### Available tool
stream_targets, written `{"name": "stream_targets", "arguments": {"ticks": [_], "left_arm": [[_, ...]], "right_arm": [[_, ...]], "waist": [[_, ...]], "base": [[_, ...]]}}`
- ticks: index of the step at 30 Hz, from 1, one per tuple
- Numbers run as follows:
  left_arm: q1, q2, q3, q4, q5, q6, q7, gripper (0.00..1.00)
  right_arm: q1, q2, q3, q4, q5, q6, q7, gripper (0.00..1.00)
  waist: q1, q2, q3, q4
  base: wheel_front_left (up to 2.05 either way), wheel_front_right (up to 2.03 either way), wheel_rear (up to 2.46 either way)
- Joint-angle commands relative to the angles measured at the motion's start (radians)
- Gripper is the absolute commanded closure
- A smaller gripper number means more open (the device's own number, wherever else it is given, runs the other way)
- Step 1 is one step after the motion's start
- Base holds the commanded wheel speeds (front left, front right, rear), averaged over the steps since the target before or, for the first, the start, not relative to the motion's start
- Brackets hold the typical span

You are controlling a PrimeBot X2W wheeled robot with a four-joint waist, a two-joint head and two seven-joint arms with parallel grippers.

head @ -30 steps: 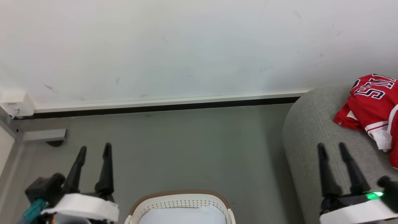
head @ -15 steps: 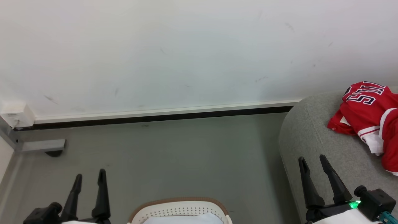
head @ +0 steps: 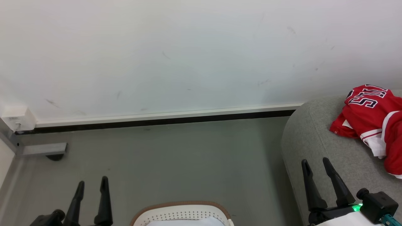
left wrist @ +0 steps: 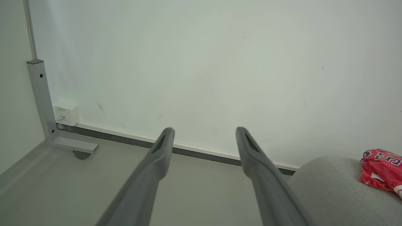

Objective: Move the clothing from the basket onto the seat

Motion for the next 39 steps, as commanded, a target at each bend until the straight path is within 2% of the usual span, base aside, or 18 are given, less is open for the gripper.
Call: {"name": "stream_targets", "arguments": {"ticks": [1,16,17,21,39], "left_arm": [[-0.003,-0.005,0.007,0.005,0.014,-0.007,-0.001,0.00],[-0.014,-0.037,0.034,0.034,0.047,-0.047,-0.001,0.00],[-0.010,-0.037,0.033,0.034,0.039,-0.046,0.000,1.00],[0.002,-0.049,0.030,0.065,0.025,-0.046,0.006,1.00],[-0.035,-0.063,0.062,0.085,-0.243,-0.069,0.089,1.00]], "right_arm": [[-0.005,0.002,-0.001,0.005,-0.002,-0.002,-0.005,0.00],[-0.016,-0.001,0.013,0.011,0.002,-0.002,0.002,0.00],[-0.009,0.001,0.012,0.008,0.000,0.000,0.002,1.00],[0.015,0.006,0.011,0.034,0.012,0.000,0.005,1.00],[0.006,0.011,-0.055,0.043,0.268,0.000,0.075,1.00]], "waist": [[0.0000,-0.0001,0.000,-0.001],[0.0000,-0.0001,0.001,0.001],[0.0000,-0.0001,0.001,0.001],[0.0000,-0.0001,0.001,0.001],[0.0000,-0.0001,0.003,0.003]], "base": [[0.00,0.00,0.00],[0.00,0.00,0.00],[0.00,0.00,0.00],[0.00,0.00,0.00],[0.00,0.00,0.00]]}}
